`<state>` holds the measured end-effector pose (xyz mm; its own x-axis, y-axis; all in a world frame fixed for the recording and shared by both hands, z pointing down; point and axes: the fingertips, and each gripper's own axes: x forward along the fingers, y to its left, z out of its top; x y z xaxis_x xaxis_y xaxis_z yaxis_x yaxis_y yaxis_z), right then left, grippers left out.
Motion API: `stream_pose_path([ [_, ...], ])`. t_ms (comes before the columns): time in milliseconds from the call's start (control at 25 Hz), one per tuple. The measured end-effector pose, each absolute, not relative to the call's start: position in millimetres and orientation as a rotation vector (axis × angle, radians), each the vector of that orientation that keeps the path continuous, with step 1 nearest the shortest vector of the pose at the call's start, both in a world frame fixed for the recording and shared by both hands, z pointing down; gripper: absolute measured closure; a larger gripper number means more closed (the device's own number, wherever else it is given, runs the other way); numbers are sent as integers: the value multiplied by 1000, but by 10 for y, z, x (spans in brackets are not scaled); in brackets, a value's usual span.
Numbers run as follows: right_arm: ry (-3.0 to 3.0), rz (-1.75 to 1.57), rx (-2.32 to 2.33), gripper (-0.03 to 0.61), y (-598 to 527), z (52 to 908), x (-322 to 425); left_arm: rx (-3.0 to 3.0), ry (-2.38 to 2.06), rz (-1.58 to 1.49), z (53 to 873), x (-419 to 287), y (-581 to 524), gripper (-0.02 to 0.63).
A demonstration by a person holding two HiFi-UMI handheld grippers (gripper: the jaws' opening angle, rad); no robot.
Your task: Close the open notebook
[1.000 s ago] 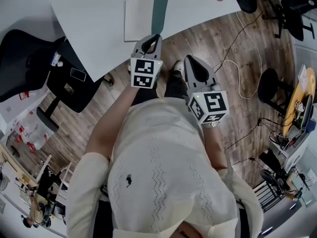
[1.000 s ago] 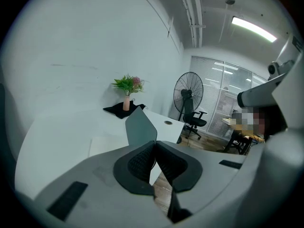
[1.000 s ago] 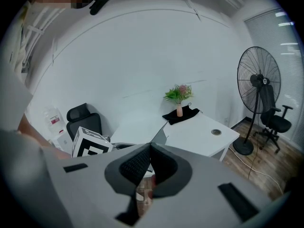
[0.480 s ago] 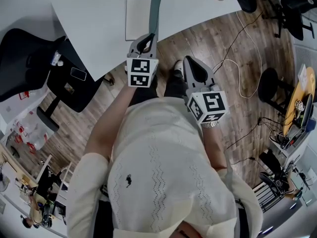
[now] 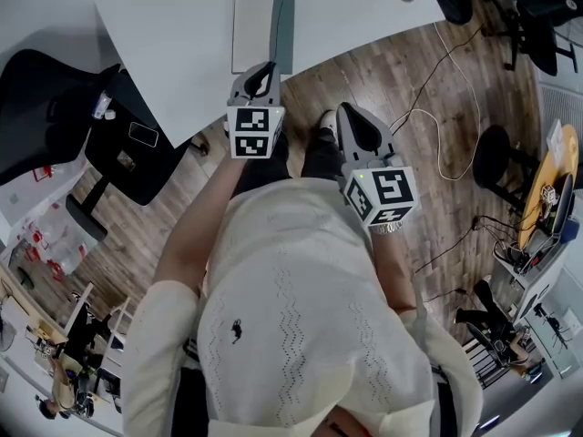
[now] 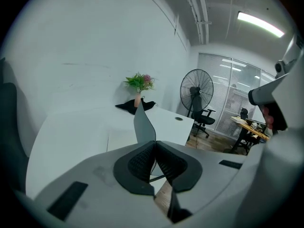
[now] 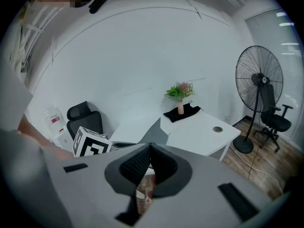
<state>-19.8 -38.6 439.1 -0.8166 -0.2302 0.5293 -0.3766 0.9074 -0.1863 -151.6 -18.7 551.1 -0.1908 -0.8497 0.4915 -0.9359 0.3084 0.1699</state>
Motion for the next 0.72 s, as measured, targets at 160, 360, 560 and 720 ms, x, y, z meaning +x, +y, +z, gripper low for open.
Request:
stream_pose_path([
  [160,-2551,387,437,577,-360,4416,-200,1547,-2087,223,5571,-1582,-122,595],
  [360,-2548,390,438,577,-370,4426,-195,1505,-2092,213,5649,-1653,-70,595],
  [560,-2544,387,442,577,-363,4421,-206,1465,-2091,224,5736,-1739,5,595],
  [720,-2537,390,447,577,-371,4424,-210,1439,-2090,234,5794,-1793,52,594],
])
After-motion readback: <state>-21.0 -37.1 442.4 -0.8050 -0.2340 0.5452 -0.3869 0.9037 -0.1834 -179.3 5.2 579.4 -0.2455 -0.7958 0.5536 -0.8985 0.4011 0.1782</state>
